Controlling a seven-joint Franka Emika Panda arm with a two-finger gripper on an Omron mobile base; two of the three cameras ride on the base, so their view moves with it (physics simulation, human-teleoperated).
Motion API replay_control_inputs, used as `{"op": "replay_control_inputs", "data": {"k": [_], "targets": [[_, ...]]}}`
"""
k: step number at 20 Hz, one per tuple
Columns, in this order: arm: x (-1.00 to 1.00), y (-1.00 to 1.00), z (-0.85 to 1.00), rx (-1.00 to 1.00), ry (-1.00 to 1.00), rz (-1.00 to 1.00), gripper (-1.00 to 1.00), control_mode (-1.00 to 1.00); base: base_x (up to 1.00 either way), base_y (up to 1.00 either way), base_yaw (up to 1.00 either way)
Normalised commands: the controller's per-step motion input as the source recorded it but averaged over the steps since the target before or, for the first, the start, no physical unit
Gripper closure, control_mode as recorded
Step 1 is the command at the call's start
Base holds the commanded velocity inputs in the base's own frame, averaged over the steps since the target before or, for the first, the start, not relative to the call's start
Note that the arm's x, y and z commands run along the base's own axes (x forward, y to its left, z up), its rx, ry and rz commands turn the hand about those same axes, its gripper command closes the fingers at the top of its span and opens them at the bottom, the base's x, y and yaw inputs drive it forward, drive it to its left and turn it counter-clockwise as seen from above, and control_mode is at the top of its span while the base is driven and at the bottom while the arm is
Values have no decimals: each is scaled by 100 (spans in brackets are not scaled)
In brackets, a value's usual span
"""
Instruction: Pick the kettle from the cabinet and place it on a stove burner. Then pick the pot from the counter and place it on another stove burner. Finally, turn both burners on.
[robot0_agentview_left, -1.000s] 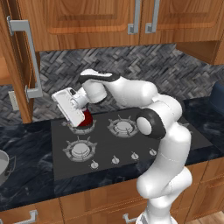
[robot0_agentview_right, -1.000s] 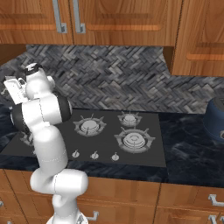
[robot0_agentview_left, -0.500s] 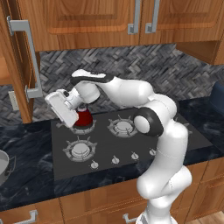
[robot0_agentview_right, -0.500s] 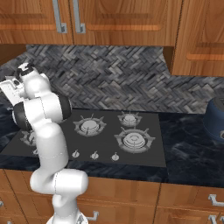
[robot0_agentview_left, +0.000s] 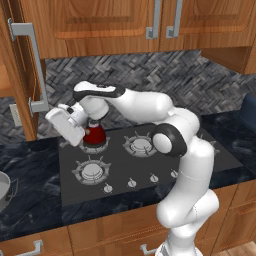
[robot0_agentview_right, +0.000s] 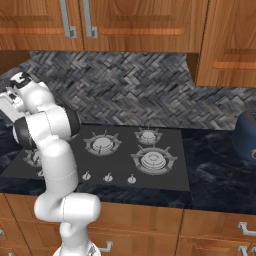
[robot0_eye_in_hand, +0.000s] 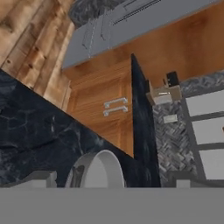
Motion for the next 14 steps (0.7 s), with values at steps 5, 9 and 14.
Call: {"op": "replay_control_inputs", "data": {"k": [5,9,14], "targets": [[0,15,-15,0,-13,0,-100,-100,0,0,0],[0,17,-15,0,-13,0,-100,-100,0,0,0],[0,10,-12,0,-13,-1,-100,-100,0,0,0]]}}
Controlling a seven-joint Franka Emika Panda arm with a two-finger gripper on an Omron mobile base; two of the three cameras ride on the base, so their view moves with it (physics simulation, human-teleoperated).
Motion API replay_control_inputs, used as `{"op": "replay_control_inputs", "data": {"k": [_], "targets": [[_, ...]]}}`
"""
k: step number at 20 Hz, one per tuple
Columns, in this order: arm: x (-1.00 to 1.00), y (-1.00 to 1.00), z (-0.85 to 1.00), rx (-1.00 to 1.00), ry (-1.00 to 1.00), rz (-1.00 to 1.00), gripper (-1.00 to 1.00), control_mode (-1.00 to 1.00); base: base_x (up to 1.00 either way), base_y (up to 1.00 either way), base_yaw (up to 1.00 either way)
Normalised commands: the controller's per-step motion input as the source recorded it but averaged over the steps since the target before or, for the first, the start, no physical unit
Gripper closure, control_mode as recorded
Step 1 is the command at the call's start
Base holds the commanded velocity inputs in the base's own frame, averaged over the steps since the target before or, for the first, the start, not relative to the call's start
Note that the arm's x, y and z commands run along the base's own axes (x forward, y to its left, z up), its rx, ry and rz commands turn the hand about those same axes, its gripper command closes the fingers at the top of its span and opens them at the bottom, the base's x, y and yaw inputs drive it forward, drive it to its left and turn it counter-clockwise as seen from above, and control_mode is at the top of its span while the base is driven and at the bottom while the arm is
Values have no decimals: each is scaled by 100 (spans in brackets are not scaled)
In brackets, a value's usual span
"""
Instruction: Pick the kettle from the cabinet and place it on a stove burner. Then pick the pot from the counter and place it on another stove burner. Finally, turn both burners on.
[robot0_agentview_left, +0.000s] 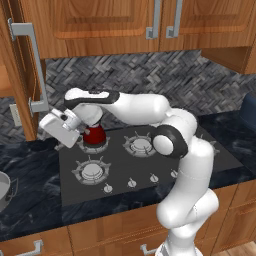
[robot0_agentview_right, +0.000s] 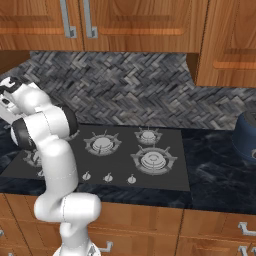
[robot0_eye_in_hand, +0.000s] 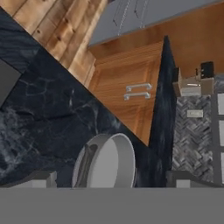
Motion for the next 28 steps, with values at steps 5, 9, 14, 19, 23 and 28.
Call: {"op": "replay_control_inputs", "data": {"k": [5,9,14,19,23,28], "targets": [[0,7,-13,0,-11,-5,-100,-100,0,0,0],[0,9,-15,0,-10,-7,-100,-100,0,0,0],[0,13,-16,0,-9,-7,-100,-100,0,0,0],[0,22,-15,0,-7,-4,-100,-100,0,0,0],[0,26,-14,0,-6,-3,-100,-100,0,0,0],[-1,25,-12,0,-4,-3,-100,-100,0,0,0]]}}
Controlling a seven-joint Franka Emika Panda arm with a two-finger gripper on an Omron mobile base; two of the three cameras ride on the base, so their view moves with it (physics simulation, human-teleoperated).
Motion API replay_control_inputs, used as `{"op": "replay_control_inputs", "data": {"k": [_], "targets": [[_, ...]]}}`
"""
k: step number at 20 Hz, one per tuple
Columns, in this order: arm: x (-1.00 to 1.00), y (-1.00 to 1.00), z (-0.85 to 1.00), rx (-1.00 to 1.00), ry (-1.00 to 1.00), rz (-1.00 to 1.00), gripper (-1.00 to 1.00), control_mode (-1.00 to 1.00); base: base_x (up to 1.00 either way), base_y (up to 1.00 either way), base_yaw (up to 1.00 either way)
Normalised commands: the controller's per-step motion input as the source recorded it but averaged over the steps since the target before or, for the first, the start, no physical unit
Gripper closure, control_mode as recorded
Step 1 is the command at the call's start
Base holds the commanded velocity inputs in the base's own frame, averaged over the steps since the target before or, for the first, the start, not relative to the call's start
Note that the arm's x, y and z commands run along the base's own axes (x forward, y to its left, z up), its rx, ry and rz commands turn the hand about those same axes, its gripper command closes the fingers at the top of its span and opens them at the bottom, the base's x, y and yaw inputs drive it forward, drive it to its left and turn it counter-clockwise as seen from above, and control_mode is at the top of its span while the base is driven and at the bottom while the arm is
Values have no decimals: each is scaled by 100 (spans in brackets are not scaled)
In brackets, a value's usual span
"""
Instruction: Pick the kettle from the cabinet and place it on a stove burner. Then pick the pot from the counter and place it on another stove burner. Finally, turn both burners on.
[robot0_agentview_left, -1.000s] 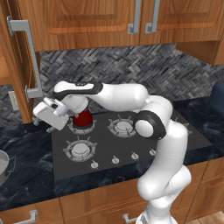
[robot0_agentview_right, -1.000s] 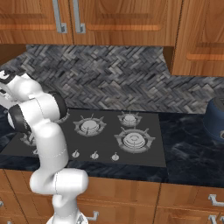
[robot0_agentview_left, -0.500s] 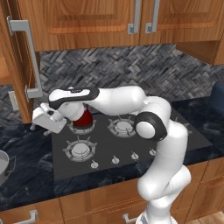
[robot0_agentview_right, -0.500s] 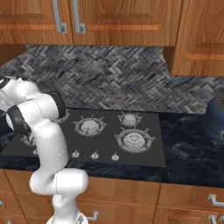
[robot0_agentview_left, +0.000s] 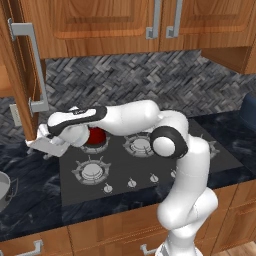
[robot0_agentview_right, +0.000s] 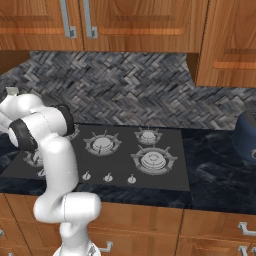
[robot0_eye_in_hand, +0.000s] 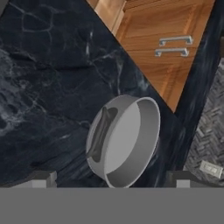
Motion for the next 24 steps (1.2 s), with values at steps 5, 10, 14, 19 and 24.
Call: {"op": "replay_control_inputs", "data": {"k": [5,10,14,19,24], "targets": [[-7,25,-12,0,-4,-2,-100,-100,0,0,0],[-15,22,-14,0,-2,-5,-100,-100,0,0,0],[-20,16,-9,0,-2,-6,-100,-100,0,0,0],[-21,8,-6,0,0,-7,-100,-100,0,0,0],[-11,5,-10,0,0,-8,-100,-100,0,0,0]]}}
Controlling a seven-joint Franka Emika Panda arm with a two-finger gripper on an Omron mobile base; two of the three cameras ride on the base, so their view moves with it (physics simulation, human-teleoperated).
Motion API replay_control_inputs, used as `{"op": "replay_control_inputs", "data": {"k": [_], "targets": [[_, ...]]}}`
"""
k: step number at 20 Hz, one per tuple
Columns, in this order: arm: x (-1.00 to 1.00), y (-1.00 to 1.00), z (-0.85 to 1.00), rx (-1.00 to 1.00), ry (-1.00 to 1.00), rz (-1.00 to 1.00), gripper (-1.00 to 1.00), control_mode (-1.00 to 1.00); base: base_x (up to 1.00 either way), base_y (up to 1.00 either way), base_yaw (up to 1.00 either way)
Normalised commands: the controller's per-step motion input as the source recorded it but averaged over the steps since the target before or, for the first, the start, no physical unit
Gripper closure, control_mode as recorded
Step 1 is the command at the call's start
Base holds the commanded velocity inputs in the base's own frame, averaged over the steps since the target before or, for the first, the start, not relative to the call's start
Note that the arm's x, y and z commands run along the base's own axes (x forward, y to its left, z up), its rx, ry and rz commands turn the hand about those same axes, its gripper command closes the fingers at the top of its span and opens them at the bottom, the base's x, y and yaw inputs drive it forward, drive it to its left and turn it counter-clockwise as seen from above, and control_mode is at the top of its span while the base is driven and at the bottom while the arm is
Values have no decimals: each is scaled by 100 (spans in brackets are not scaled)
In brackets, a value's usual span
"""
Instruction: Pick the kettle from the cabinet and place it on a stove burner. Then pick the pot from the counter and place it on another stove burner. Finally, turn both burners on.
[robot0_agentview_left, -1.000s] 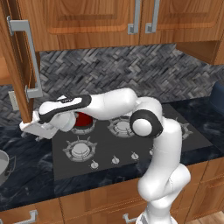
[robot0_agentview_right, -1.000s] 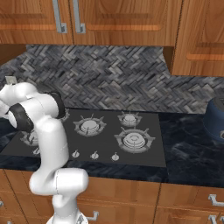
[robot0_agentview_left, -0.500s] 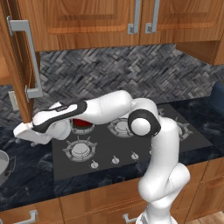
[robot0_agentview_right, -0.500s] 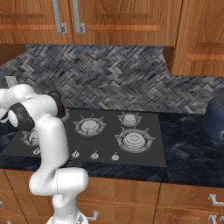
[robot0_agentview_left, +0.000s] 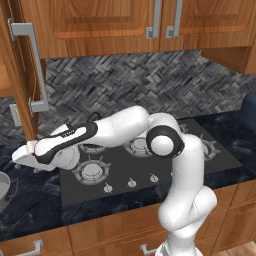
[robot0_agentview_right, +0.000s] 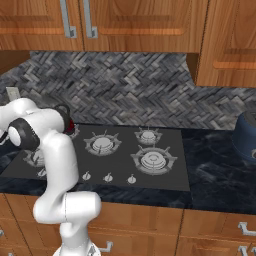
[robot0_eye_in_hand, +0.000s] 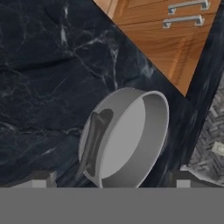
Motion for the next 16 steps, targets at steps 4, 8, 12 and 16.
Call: {"op": "replay_control_inputs", "data": {"k": [4,8,12,16], "targets": [[-1,3,-15,0,0,-8,-100,-100,0,0,0],[0,7,-19,0,0,-7,-100,-100,0,0,0],[0,15,-17,0,0,-5,-100,-100,0,0,0],[0,29,-16,0,0,-2,-100,-100,0,0,0]]}}
